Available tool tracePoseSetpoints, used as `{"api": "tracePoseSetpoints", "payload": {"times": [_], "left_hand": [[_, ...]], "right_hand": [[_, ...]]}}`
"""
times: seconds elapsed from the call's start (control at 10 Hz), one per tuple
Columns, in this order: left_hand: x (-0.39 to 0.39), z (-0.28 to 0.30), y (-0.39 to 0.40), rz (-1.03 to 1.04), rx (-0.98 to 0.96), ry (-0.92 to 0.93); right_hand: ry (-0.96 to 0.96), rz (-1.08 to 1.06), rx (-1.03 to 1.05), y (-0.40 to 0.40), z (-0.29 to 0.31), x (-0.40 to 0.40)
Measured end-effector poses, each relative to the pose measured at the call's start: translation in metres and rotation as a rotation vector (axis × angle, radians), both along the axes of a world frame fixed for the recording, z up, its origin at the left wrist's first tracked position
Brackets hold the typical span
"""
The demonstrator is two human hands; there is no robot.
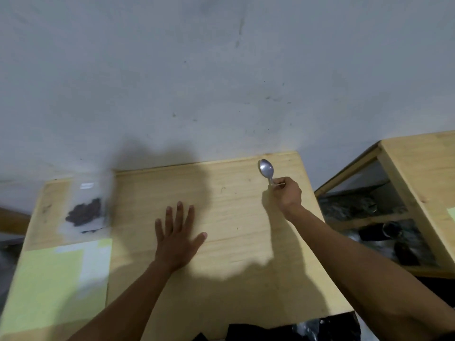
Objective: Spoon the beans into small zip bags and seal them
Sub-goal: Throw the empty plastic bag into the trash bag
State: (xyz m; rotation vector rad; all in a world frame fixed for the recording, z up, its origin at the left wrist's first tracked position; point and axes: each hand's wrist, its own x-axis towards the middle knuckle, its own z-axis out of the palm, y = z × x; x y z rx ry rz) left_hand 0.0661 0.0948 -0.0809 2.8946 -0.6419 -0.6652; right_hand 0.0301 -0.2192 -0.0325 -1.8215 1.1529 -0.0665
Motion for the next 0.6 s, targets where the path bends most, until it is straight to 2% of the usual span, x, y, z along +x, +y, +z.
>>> {"api": "tracePoseSetpoints", "payload": {"times": [0.1, 0.3, 0.5, 0.6], "left_hand": [[0.000, -0.001, 0.000, 0.027, -0.016, 0.010], [0.000, 0.001, 0.001, 0.018, -0.012, 0.017], [0.002, 0.002, 0.001, 0.021, 0.003, 0.043], [0.004, 0.008, 0.000, 0.021, -0.031, 0.044]], "right_hand": [[0.023, 0.006, -0.006, 0.002, -0.004, 0.010], [0.111, 0.136, -0.185, 0.014, -0.002, 0.020], [0.133, 0.169, -0.206, 0.015, 0.000, 0.024], [0.139, 0.214, -0.290, 0.021, 0.004, 0.022]]}}
